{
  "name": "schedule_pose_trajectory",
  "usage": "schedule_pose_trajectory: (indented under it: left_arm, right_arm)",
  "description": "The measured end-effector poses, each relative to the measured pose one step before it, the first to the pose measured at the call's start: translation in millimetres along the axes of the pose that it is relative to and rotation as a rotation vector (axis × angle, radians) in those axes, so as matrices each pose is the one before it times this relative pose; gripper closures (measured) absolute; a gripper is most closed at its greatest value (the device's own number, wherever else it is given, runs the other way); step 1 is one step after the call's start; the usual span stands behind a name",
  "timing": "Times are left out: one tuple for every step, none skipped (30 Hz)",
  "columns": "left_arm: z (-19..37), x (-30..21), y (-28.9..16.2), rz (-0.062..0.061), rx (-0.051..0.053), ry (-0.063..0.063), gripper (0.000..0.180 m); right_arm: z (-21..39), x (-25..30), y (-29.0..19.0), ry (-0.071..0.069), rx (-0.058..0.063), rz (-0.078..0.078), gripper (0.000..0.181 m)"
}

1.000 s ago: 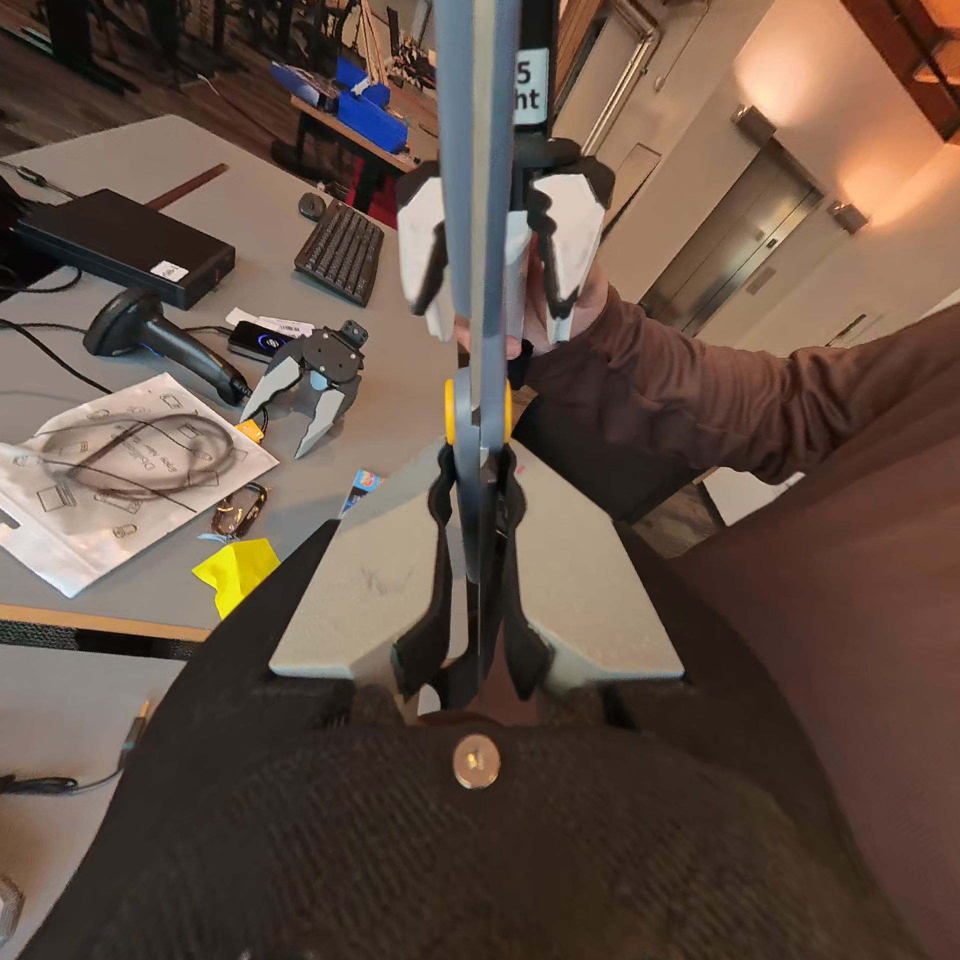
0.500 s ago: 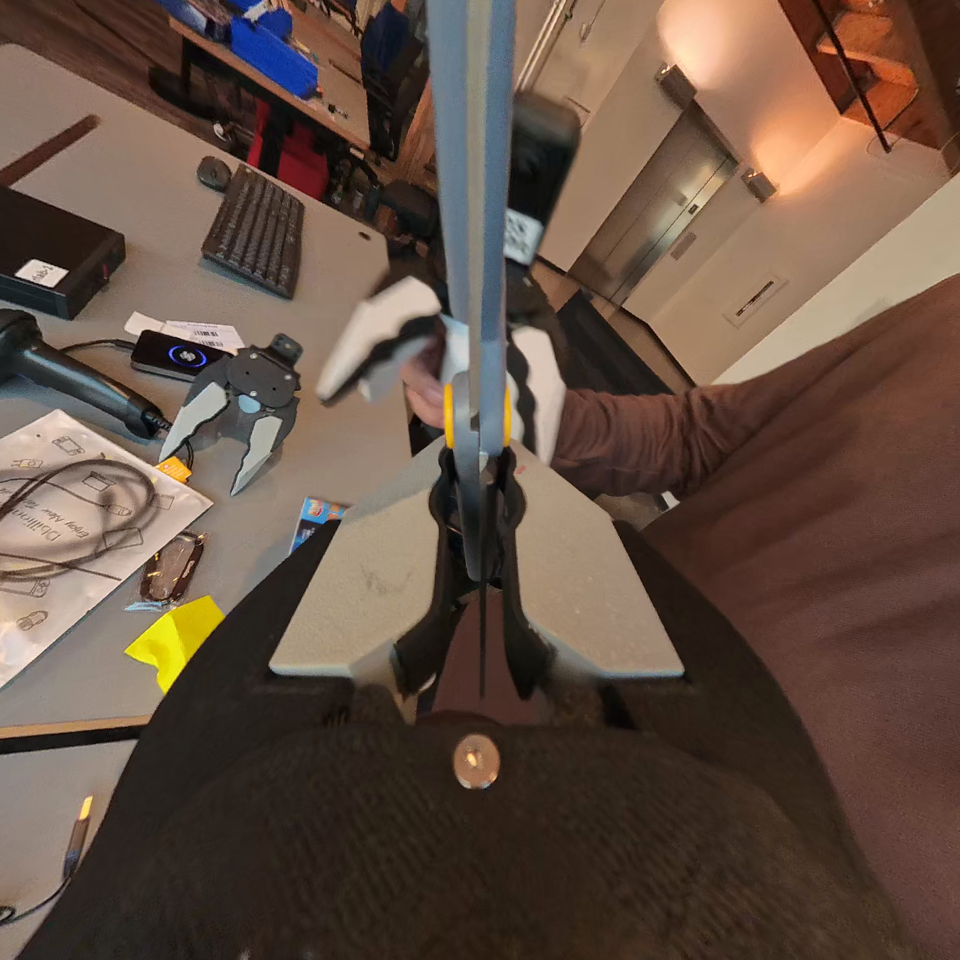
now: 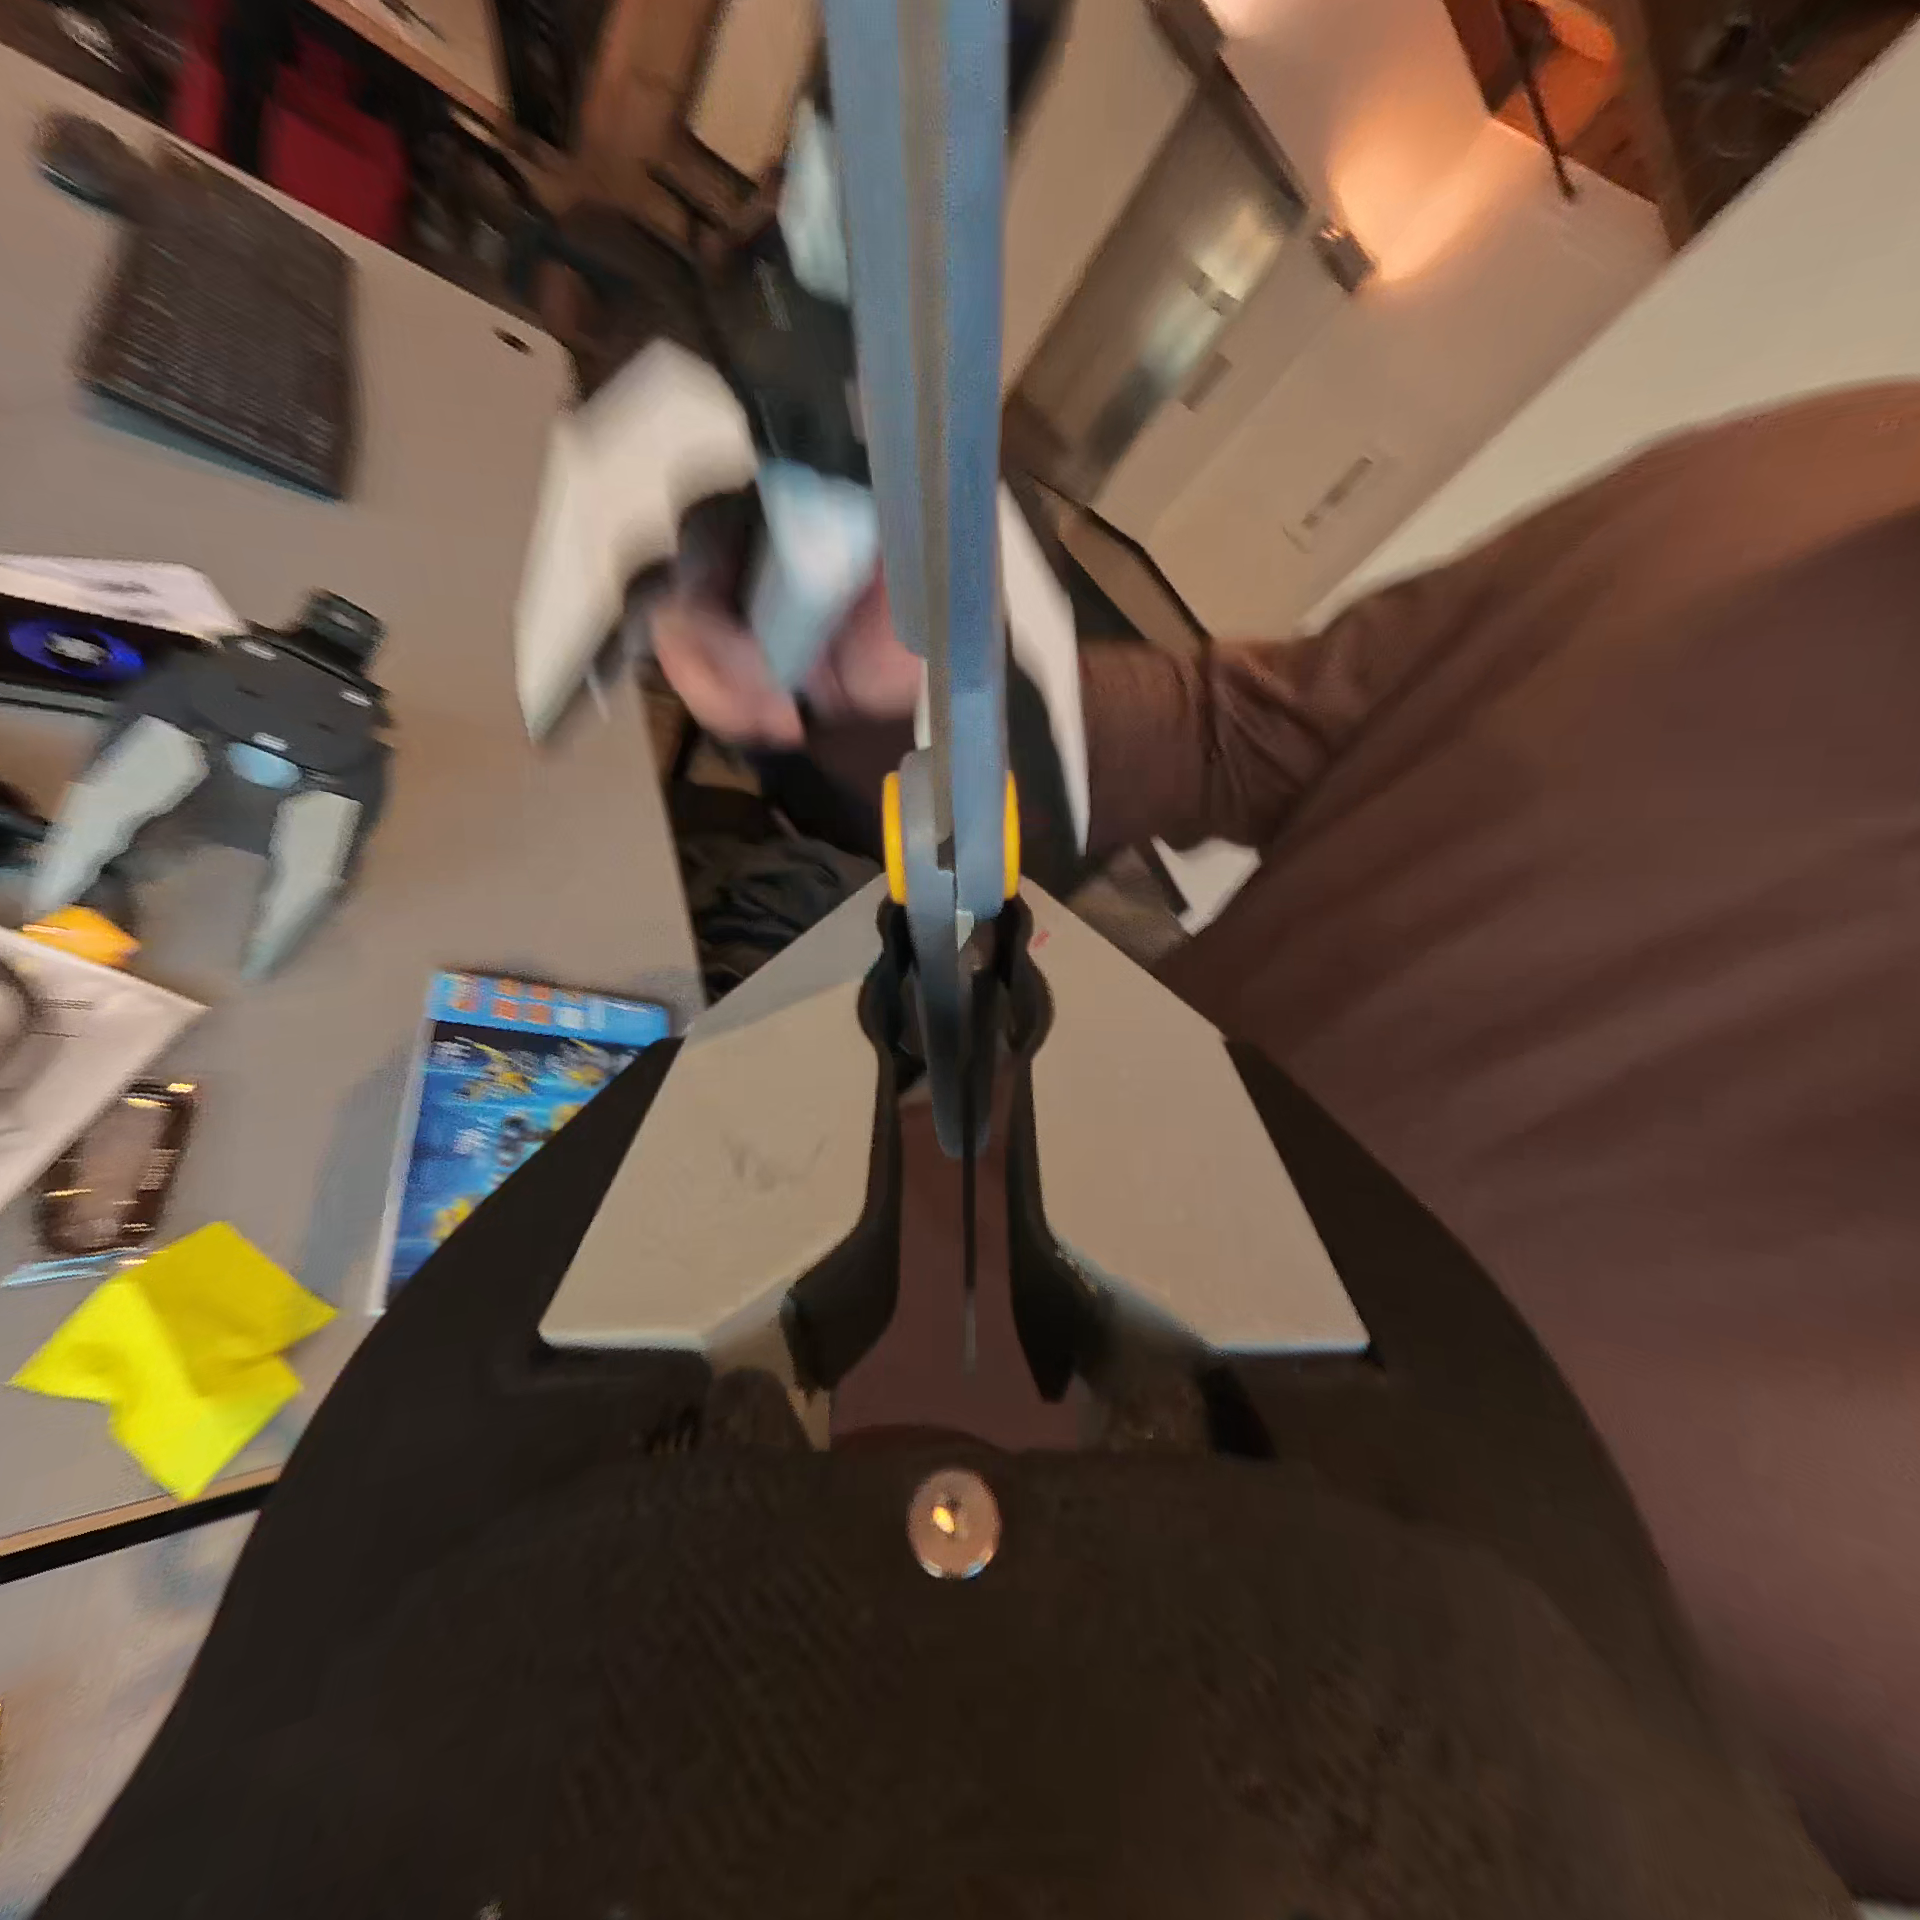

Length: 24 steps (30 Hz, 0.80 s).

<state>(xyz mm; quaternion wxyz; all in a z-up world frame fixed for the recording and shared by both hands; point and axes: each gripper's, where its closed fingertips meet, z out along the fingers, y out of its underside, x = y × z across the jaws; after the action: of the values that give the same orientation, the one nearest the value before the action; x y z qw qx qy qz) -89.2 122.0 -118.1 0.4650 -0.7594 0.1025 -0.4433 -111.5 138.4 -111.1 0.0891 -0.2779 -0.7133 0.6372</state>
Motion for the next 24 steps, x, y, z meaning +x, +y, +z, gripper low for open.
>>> schedule_pose_trajectory:
  left_arm:
    - [2.82,4.66,9.75,-0.0035,-0.0327,0.0394,0.166]
    - [2.61,0.96,7.48,0.0026,-0.0236,0.0072,0.166]
    - [2.17,-0.81,4.95,0.001,-0.0133,-0.0082,0.166]
    - [1.48,-1.51,1.65,-0.001,0.0025,-0.0144,0.166]
    - [0.81,-0.76,-0.08,-0.0039,0.0097,-0.009,0.166]
    - [0.44,-2.68,-0.45,-0.0033,0.0097,-0.0228,0.166]
    - [0.4,-3.74,0.93,-0.0025,-0.0013,-0.0305,0.166]
    - [0.44,-4.1,0.98,-0.0018,0.0016,-0.0307,0.166]
    - [0.29,-3.97,0.04,-0.0073,0.0136,-0.0264,0.166]
    - [0.47,-2.59,1.65,-0.0188,0.0073,-0.0113,0.166]
    - [0.87,-2.93,3.9,-0.0175,-0.0049,-0.0125,0.166]
    - [1.16,-6.05,4.88,-0.0081,-0.0072,-0.0329,0.166]
    - [1.09,-4.34,6.27,-0.0008,-0.0147,-0.022,0.166]
    - [0.44,-2.57,3.53,-0.0046,0.0041,-0.0087,0.167]
    - [-0.21,-2.54,1.22,-0.0166,0.0189,-0.0056,0.166]
    - [0.42,-1.48,2.04,-0.0192,0.0091,0.0025,0.166]
    - [1.12,-1.28,4.04,-0.0111,-0.0088,0.0018,0.165]
    - [1.49,-3.71,3.41,0.0001,-0.005,-0.0175,0.165]
    - [1.73,-2.43,3.29,-0.0037,-0.0068,-0.0076,0.165]
    - [1.97,-1.25,3.93,-0.0049,-0.0104,0.0017,0.165]
    - [1.88,-1.78,2.73,-0.0037,-0.0044,-0.0059,0.165]
    - [1.71,-1.74,2.65,-0.0031,-0.0066,-0.0056,0.165]
    - [1.73,0.12,1.48,-0.004,-0.0018,0.0056,0.165]
    - [1.66,-0.41,0.4,-0.0072,0.0019,0.0015,0.165]
  right_arm:
    - [-10.73,-1.9,-17.63,-0.0666,-0.0183,0.0114,0.085]
    - [-7.6,2.56,-10.01,-0.0264,-0.0364,0.0212,0.085]
    - [-3.7,6.86,-4.09,0.0238,-0.0362,0.0049,0.083]
    - [1.06,6.46,0.81,0.0392,-0.0269,-0.0066,0.08]
    - [5.66,4.0,4.78,0.031,-0.017,0.0072,0.086]
    - [9.23,2.3,7.63,0.0211,-0.0055,0.0269,0.096]
    - [11.07,0.48,7.54,0.0123,0.0171,0.0374,0.108]
    - [11.4,-3.37,6.46,-0.0118,0.0387,0.0397,0.119]
    - [10.31,-9.08,6.47,-0.0506,0.0401,0.0355,0.129]
    - [9.1,-6.63,6.41,-0.0402,0.0342,0.0318,0.145]
    - [7.66,-0.28,6.77,-0.0071,0.0256,0.03,0.161]
    - [6.03,0.45,7.01,-0.0098,0.0105,0.0387,0.164]
    - [2.71,1.18,5.04,-0.0073,0.0115,0.0351,0.167]
    - [1.11,1.66,2.5,0.001,0.0247,0.0249,0.167]
    - [0.56,1.72,1.5,0.0038,0.0293,0.0258,0.168]
    - [0.89,1.11,3.11,-0.0057,0.0132,0.0334,0.168]
    - [0.37,1.63,4.27,-0.0127,-0.0005,0.0391,0.168]
    - [-0.83,1.55,3.04,-0.0182,0.0036,0.0339,0.168]
    - [-2.35,-3.12,-0.71,-0.0471,0.0268,0.0172,0.157]
    - [-3.57,-0.89,-4.69,-0.0313,0.0458,0.0275,0.154]
    - [-3.15,-1.82,-4.35,-0.0343,0.0374,0.0175,0.152]
    - [-1.7,-0.08,-1.53,-0.0173,0.0159,0.0091,0.159]
    - [0.1,6.72,2.63,0.0318,-0.0126,-0.0007,0.167]
    - [1.51,5.56,3.76,0.0294,-0.0203,-0.0065,0.169]
